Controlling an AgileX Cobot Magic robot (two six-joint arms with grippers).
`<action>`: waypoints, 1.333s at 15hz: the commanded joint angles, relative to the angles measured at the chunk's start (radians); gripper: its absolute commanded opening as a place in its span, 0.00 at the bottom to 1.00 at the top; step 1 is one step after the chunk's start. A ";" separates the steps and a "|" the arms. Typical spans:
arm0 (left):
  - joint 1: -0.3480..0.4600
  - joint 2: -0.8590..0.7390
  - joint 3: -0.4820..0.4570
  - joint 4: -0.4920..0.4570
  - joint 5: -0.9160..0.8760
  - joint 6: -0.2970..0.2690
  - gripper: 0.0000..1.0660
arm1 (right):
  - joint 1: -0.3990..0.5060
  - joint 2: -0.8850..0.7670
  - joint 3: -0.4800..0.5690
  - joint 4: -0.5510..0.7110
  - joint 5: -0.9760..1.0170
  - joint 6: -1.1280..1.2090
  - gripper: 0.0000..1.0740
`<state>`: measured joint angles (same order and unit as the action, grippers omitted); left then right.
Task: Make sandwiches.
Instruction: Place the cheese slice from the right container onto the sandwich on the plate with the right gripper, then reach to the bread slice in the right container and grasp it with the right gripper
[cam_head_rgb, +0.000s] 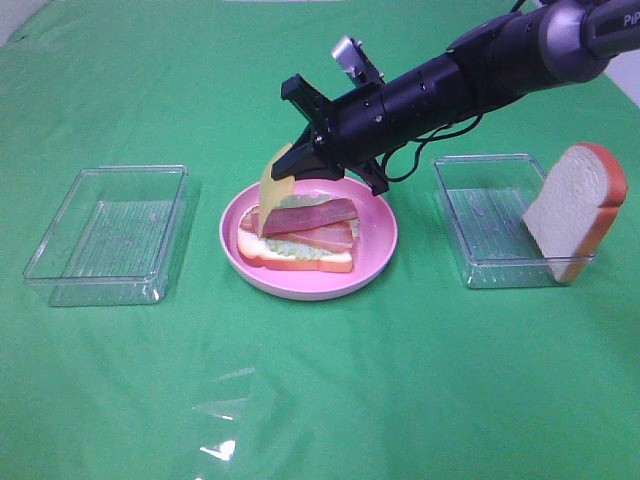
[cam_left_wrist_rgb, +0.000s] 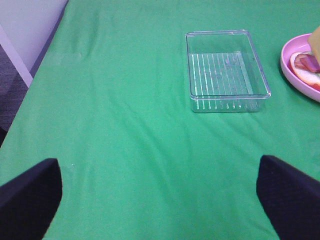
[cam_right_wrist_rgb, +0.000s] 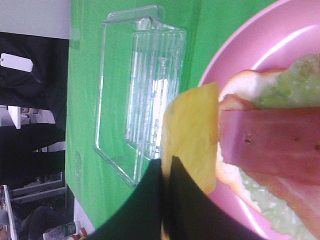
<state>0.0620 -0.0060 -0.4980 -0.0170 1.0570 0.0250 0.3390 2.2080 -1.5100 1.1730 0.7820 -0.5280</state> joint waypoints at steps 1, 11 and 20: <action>-0.008 -0.015 0.003 0.000 -0.007 -0.006 0.94 | -0.003 0.007 -0.009 -0.065 -0.019 0.037 0.00; -0.008 -0.015 0.003 0.000 -0.007 -0.006 0.94 | -0.004 -0.023 -0.009 -0.382 -0.061 0.228 0.28; -0.008 -0.015 0.003 0.000 -0.007 -0.006 0.94 | -0.004 -0.280 -0.009 -0.754 -0.038 0.405 0.92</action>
<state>0.0620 -0.0060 -0.4980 -0.0170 1.0570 0.0250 0.3390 1.9400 -1.5100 0.4390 0.7320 -0.1350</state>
